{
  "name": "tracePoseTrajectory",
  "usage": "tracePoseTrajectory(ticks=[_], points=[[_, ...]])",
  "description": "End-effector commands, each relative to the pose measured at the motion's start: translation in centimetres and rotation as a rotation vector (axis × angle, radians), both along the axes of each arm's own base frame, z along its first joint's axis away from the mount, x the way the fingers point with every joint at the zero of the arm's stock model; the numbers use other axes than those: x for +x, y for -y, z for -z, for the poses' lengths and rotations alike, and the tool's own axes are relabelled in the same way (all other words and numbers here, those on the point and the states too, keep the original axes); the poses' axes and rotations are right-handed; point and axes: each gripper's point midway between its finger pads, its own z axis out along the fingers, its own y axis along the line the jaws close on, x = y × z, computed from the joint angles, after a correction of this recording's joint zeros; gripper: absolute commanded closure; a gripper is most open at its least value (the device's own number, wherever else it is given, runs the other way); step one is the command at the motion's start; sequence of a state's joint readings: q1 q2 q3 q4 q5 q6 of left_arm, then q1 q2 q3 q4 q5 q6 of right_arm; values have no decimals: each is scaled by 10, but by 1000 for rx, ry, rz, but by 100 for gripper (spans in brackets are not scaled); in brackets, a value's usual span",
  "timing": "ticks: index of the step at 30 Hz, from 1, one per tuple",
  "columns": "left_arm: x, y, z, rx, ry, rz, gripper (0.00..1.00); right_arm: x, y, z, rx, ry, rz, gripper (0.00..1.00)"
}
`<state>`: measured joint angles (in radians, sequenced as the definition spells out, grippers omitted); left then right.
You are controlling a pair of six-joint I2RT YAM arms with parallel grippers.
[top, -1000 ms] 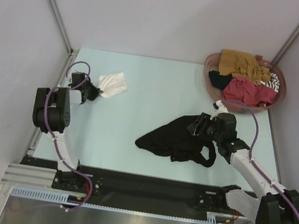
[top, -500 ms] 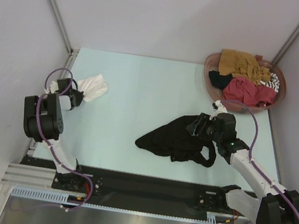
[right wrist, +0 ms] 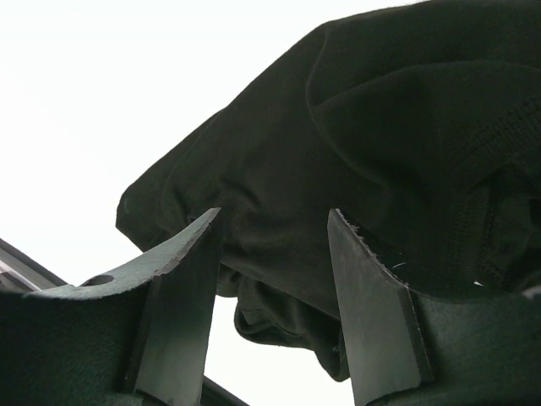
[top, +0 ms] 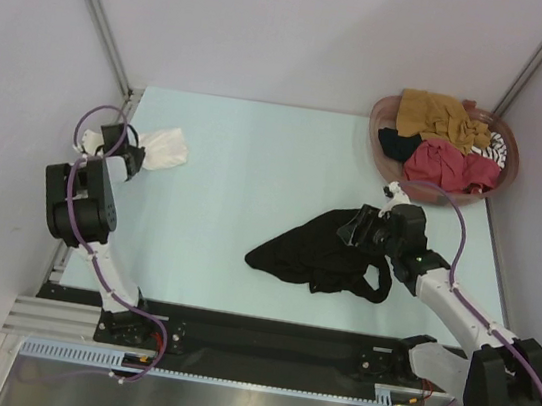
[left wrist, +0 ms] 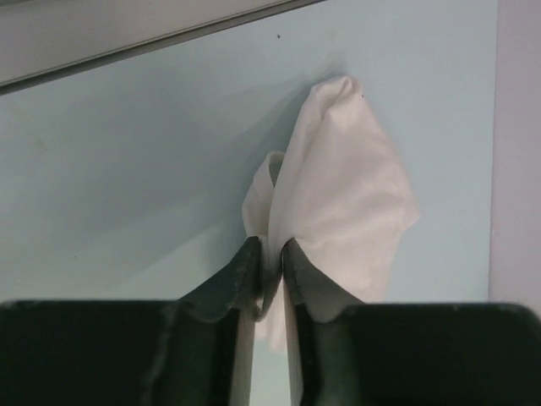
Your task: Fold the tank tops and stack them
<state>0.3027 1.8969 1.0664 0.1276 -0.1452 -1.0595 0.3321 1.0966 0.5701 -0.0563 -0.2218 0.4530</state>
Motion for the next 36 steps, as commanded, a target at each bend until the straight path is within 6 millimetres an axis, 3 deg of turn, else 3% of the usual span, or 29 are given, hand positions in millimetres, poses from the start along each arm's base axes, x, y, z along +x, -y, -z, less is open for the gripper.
tracePoseTrajectory(ticks=[1, 2, 3, 4, 6, 10, 13, 23, 25, 32, 36], points=[[0, 2, 0, 2, -12, 48, 73, 4, -6, -7, 22, 31, -12, 42], [-4, 4, 2, -6, -11, 51, 63, 4, -5, -7, 18, 33, -7, 42], [-2, 6, -6, -2, 24, 54, 36, 4, -3, -5, 13, 30, -1, 42], [-12, 9, 2, -9, 12, 55, 29, 4, -3, -5, 11, 32, 1, 42], [-18, 11, -2, -5, 10, 54, 19, 4, -2, -6, 8, 35, 6, 42], [-36, 13, 4, 4, -51, 61, 17, 4, 2, -8, -2, 49, 21, 42], [-44, 14, -7, 23, -41, 58, 18, 3, 4, -8, -7, 55, 28, 42], [-49, 14, -44, 37, -6, 48, 23, 2, 5, -3, -14, 48, 31, 42], [-50, 21, -45, 7, 16, 61, 26, 2, 4, -2, -14, 46, 28, 42], [-28, 39, -103, -24, 248, 105, 28, 2, 3, 1, -14, 33, 23, 42], [-6, 60, -131, -70, 387, 174, 29, 2, 2, 1, -8, 31, 16, 42]])
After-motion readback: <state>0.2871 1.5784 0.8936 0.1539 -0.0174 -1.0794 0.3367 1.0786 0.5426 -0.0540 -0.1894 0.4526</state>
